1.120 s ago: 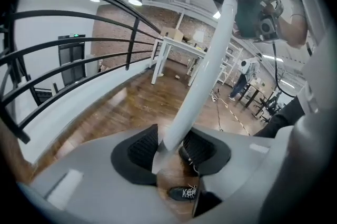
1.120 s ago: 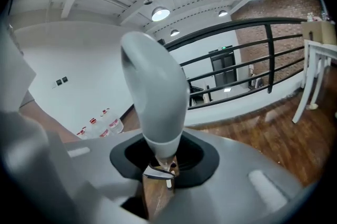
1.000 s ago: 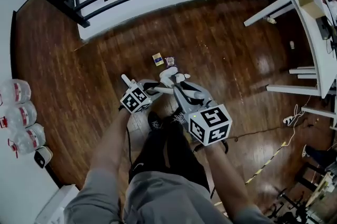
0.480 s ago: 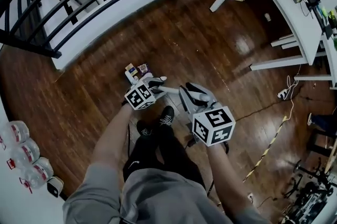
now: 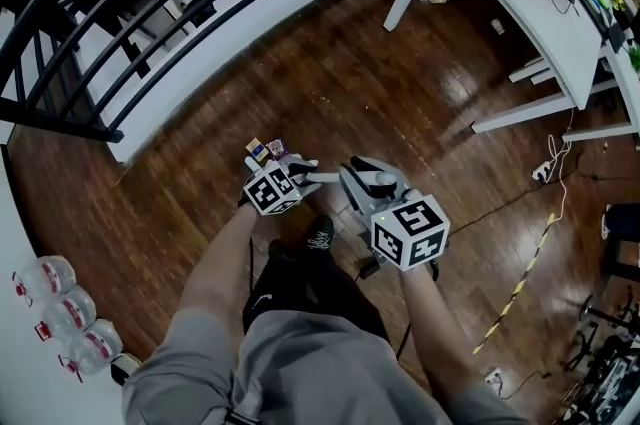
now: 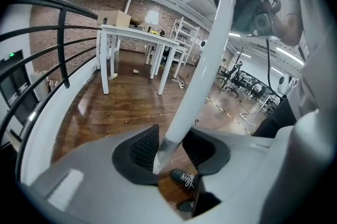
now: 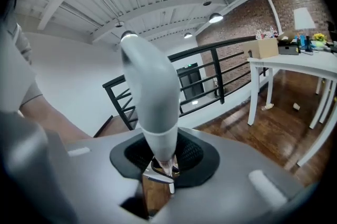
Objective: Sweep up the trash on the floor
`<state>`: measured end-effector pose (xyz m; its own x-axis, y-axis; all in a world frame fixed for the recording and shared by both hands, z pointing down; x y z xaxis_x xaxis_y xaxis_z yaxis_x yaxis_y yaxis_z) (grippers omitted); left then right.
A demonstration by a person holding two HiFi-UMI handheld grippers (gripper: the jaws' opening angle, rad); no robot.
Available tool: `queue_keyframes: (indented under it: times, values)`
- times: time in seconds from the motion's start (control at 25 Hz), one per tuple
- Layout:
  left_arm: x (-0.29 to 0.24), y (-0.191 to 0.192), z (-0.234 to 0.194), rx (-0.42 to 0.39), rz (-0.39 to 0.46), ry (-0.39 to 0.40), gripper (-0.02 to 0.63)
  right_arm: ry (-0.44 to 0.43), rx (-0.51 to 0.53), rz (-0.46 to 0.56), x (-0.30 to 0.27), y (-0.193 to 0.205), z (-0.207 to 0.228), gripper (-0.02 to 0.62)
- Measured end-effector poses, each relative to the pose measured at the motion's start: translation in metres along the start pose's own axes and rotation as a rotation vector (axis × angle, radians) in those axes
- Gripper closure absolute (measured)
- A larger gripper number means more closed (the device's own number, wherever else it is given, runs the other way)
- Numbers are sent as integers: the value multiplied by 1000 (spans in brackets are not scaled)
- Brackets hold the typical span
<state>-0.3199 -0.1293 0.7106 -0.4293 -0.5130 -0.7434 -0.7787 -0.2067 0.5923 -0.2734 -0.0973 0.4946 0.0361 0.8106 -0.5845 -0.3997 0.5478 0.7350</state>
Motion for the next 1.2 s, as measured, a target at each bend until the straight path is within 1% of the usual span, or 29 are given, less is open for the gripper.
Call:
queue_keyframes:
  times: [0.16, 0.32, 0.48, 0.64, 0.76, 0.88, 1.04, 1.2]
  values:
    - [36, -33, 4, 1, 45, -42, 472, -82, 56, 91, 21, -45, -9, 512]
    - [75, -65, -1, 18, 110, -103, 474, -122, 139, 139, 37, -90, -25, 512]
    - [103, -99, -10, 7, 172, -153, 477, -124, 199, 187, 50, -132, -32, 511]
    - [107, -146, -22, 1, 228, -162, 480, -92, 220, 247, 65, -170, -13, 511]
    - [92, -180, -26, -27, 239, -138, 483, -58, 221, 285, 77, -187, 13, 511]
    - [67, -220, -31, -59, 240, -108, 488, -22, 215, 314, 92, -199, 53, 511]
    - [14, -285, -36, -73, 225, -88, 491, 3, 198, 344, 121, -208, 131, 511]
    - [-46, -354, -41, -52, 210, -102, 492, -19, 198, 361, 153, -215, 219, 511]
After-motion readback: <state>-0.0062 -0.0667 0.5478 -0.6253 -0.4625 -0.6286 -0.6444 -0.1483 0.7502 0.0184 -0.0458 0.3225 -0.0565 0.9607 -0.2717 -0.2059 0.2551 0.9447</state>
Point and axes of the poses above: the fingertips, and each gripper's own axes: x backward along the fingers, z to its right, y out of its underside, the point moved 2 cm from there along x, backward along the fingers, and after that the axes turned 7 degrees about -z, right-handed, at the moved point
